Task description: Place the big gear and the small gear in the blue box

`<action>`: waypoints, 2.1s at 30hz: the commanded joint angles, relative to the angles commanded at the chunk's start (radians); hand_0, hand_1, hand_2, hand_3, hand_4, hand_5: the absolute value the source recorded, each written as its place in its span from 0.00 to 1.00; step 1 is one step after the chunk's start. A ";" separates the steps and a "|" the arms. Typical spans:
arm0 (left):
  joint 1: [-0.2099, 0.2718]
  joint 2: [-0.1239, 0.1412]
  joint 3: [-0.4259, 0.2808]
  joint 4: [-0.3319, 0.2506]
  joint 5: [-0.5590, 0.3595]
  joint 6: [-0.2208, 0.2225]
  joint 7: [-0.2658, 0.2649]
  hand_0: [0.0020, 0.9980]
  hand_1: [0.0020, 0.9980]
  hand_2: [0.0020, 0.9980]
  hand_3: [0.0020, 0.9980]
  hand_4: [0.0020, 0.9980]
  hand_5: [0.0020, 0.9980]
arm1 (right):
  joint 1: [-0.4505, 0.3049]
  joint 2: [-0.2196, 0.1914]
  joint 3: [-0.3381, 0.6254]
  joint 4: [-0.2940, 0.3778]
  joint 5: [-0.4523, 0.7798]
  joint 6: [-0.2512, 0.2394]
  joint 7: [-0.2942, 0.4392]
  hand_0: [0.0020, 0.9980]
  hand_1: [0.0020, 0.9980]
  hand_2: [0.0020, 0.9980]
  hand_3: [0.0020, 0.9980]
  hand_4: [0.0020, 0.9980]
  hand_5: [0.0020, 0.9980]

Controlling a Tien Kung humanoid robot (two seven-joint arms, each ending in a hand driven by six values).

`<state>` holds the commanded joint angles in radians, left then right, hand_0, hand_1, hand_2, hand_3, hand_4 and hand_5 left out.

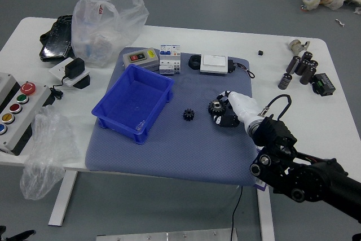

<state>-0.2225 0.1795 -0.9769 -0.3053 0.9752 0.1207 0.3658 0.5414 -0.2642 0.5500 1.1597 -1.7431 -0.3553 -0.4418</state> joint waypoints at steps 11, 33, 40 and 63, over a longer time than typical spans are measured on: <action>-0.001 0.000 0.007 0.001 -0.010 0.002 -0.003 0.63 0.47 0.53 0.71 0.74 0.53 | 0.051 -0.006 0.009 0.043 -0.021 -0.010 0.009 0.81 0.55 0.54 0.71 0.67 0.26; -0.003 0.004 -0.008 -0.005 0.011 -0.002 0.012 0.63 0.47 0.53 0.71 0.74 0.53 | 0.354 0.134 -0.326 0.033 0.032 0.001 0.124 0.81 0.60 0.63 0.72 0.70 0.31; -0.005 0.004 -0.013 -0.005 0.021 -0.005 0.014 0.63 0.47 0.53 0.71 0.74 0.53 | 0.375 0.153 -0.372 0.015 0.066 0.013 0.136 0.82 0.64 0.68 0.75 0.70 0.32; 0.002 0.004 -0.009 -0.002 0.020 -0.006 0.008 0.63 0.47 0.53 0.71 0.74 0.53 | 0.221 0.016 -0.161 0.169 0.079 -0.019 0.063 0.90 0.85 0.89 0.90 0.75 0.27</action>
<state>-0.2204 0.1835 -0.9864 -0.3075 0.9955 0.1146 0.3735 0.7627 -0.2477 0.3891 1.3284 -1.6644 -0.3741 -0.3787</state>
